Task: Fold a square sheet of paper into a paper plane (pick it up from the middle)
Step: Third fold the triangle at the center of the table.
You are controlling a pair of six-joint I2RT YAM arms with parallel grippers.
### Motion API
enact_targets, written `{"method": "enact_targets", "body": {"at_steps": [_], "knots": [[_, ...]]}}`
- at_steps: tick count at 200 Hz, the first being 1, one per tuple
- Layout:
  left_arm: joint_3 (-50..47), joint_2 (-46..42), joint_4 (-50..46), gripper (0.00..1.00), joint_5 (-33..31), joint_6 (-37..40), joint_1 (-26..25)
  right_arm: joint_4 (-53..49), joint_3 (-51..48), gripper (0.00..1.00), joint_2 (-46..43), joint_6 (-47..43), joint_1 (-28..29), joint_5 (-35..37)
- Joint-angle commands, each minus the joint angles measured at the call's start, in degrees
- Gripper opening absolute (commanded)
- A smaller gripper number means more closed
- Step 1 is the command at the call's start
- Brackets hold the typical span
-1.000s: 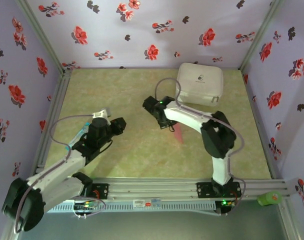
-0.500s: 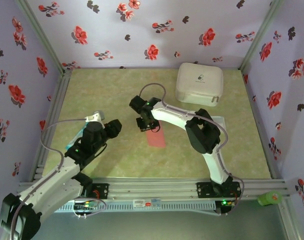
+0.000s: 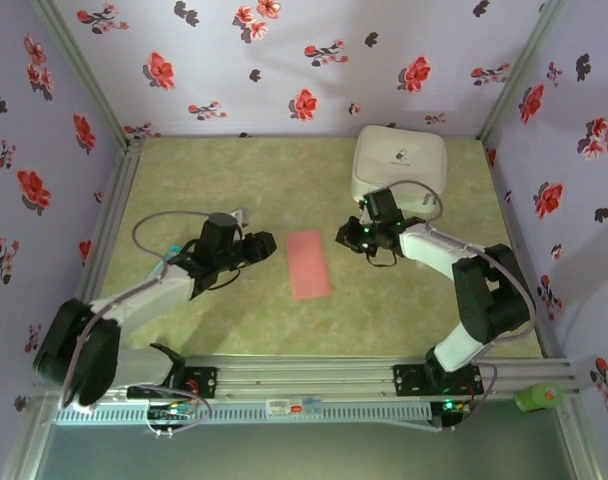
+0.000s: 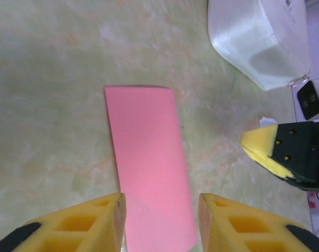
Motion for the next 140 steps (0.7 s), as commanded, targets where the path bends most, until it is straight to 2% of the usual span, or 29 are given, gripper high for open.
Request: {"method": "enact_targets", "body": {"at_steps": [1,54,116,140], "knots": [[2.53,4.88,0.84,0.40,5.66,-3.06,0.11,9.11,-3.41,0.09,1.04,4.66,0.65,-7.69],[4.60,11.72,0.46,0.41,8.10,-6.20,-0.66,17.90,-4.92,0.02,7.05,8.84,1.12,-13.02],[6.02,14.79,-0.68,0.41,8.21,-6.75,-1.02,13.10,-1.70,0.02,11.48,5.49,3.24,-14.14],[6.01,15.42,-0.68,0.41,8.25,-6.84,-1.08,9.33,-1.57,0.02,12.46,3.25,3.37,-11.96]]}}
